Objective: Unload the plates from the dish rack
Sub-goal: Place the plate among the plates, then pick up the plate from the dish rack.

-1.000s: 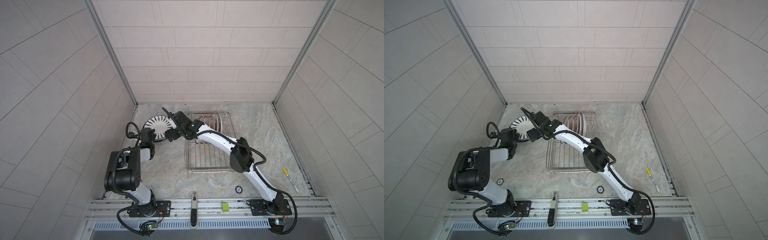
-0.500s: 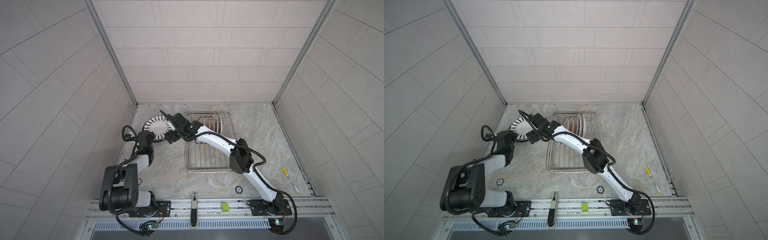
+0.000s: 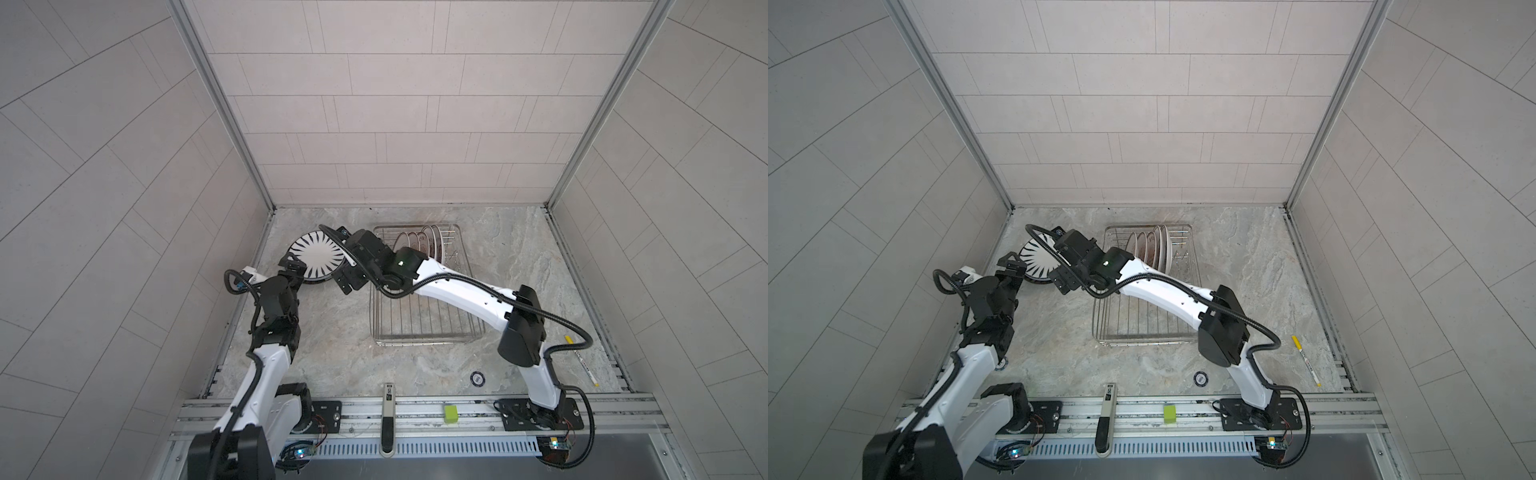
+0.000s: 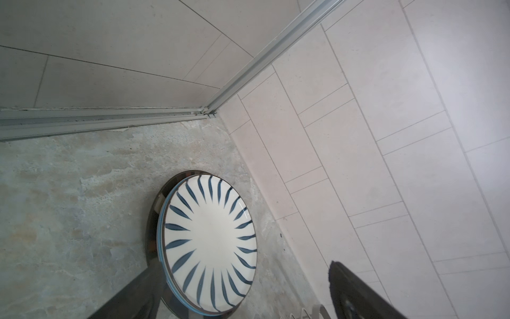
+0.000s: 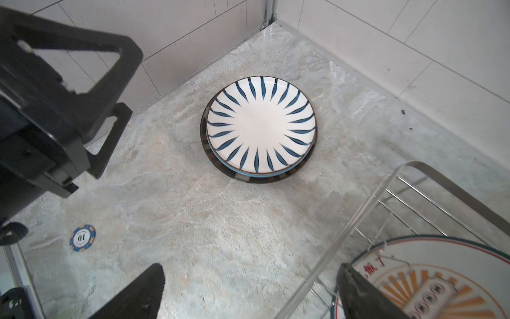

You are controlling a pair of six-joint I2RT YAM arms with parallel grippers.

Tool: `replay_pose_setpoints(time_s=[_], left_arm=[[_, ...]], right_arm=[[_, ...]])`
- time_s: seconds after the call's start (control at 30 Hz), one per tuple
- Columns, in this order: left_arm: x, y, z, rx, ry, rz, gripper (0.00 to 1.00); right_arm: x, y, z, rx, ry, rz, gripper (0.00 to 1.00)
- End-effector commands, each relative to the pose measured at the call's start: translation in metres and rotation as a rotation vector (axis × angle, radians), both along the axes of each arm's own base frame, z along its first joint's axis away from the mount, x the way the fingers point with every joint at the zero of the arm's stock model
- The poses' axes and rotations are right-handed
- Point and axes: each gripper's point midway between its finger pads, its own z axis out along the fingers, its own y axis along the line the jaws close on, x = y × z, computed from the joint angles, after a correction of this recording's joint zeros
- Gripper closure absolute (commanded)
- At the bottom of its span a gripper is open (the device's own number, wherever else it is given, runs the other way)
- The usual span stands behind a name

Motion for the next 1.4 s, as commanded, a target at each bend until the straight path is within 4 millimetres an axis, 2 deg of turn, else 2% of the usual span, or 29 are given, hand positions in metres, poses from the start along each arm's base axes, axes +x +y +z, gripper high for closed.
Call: replay_pose_setpoints(time_s=[0.0, 0.13, 0.4, 0.57, 0.8, 1.0, 1.17, 1.2, 1.23, 1.37], left_arm=[[-0.018, -0.012, 0.003, -0.001, -0.006, -0.056, 0.0], [-0.036, -0.022, 0.023, 0.018, -0.058, -0.108, 0.0], [-0.048, -0.051, 0.05, 0.039, -0.181, -0.269, 0.0], [-0.05, -0.082, 0.072, -0.004, -0.302, -0.442, 0.0], [-0.052, -0.122, 0.076, 0.005, -0.308, -0.594, 0.0], [-0.046, -0.179, 0.077, 0.088, -0.273, -0.773, 0.0], [-0.04, -0.224, 0.074, 0.16, -0.24, -0.874, 0.0], [-0.041, -0.232, 0.077, 0.167, -0.251, -0.892, 0.0], [-0.037, -0.242, 0.071, 0.171, -0.231, -0.912, 0.0], [-0.033, -0.276, 0.074, 0.184, -0.23, -0.984, 0.0]], right_arm=[[-0.003, -0.028, 0.03, 0.033, -0.09, -0.082, 0.0], [-0.015, -0.064, 0.038, 0.053, -0.131, -0.139, 0.0], [-0.033, -0.137, 0.046, 0.061, -0.204, -0.276, 0.01], [-0.043, -0.171, 0.047, 0.073, -0.225, -0.33, 0.0], [-0.048, -0.225, 0.053, 0.101, -0.245, -0.434, 0.0], [-0.034, -0.285, 0.04, 0.138, -0.17, -0.568, 0.0], [-0.029, -0.325, 0.037, 0.169, -0.149, -0.648, 0.0], [-0.028, -0.332, 0.036, 0.173, -0.139, -0.662, 0.0], [-0.026, -0.339, 0.036, 0.181, -0.128, -0.68, 0.0], [-0.022, -0.353, 0.035, 0.216, -0.087, -0.695, 0.0]])
